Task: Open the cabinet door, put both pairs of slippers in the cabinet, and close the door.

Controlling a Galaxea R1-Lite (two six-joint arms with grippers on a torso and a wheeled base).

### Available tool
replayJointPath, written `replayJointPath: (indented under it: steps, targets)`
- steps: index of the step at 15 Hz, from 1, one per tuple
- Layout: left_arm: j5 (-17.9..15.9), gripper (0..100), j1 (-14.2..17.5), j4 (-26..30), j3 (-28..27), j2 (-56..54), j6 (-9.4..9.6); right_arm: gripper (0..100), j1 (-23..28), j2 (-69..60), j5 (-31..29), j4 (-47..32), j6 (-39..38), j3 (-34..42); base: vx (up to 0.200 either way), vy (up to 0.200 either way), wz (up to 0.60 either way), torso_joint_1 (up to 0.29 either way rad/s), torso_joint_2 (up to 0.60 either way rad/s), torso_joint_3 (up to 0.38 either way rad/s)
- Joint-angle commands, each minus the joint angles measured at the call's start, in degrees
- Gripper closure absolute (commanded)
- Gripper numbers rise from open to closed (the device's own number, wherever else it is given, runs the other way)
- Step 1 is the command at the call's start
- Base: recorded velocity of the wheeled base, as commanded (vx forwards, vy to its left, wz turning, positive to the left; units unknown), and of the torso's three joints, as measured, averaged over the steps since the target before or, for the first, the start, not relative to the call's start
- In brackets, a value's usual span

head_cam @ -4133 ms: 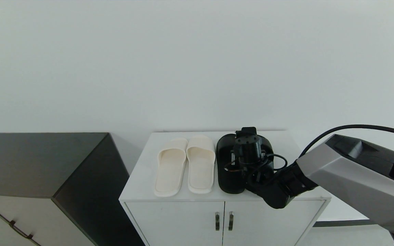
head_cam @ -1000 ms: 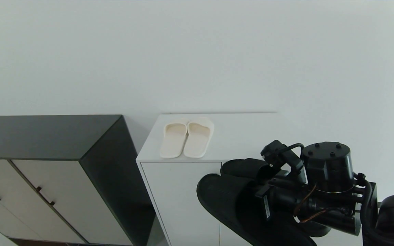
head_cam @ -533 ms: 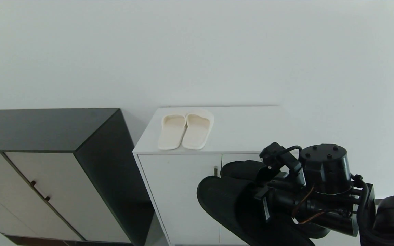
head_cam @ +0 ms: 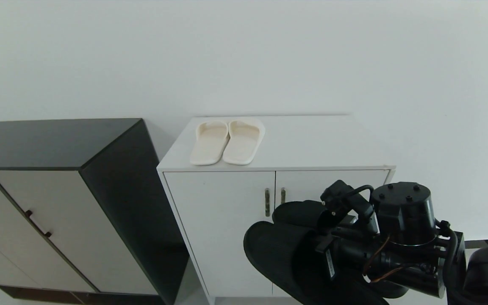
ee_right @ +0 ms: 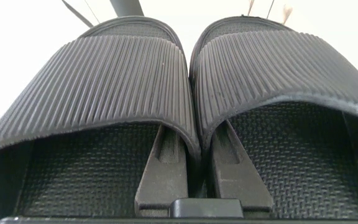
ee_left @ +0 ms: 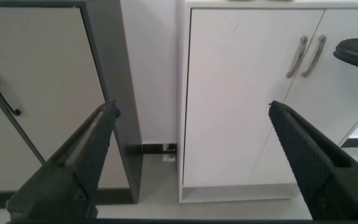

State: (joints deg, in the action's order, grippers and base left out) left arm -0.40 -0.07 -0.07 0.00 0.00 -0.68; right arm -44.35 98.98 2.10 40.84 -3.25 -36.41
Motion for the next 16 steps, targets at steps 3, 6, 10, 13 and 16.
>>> replayJointPath:
  steps: [3,6,10,13,16]
  targets:
    - [0.1,0,0.0,0.0,0.0,0.0,0.07,100,0.0,0.2,0.0,0.2,-0.1,0.6,0.000,0.000,0.00,-0.221,0.54,0.318]
    - [0.1,0,0.0,0.0,0.0,0.0,-0.02,100,0.0,0.2,0.0,0.2,0.0,0.6,0.000,0.000,0.00,-0.202,0.52,0.313]
    - [0.1,0,0.0,0.0,0.0,0.0,0.07,100,0.0,0.1,0.0,0.2,-0.1,1.2,0.000,0.000,0.00,-0.172,0.50,0.312]
    - [0.1,0,0.0,0.0,0.0,0.0,0.07,100,-0.1,0.3,0.2,1.0,-0.1,2.2,0.000,0.000,0.00,-0.155,0.48,0.318]
    - [0.1,0,0.0,0.0,0.0,0.0,-0.02,100,-0.4,0.3,0.1,1.8,0.0,2.6,0.000,0.000,0.00,-0.124,0.46,0.330]
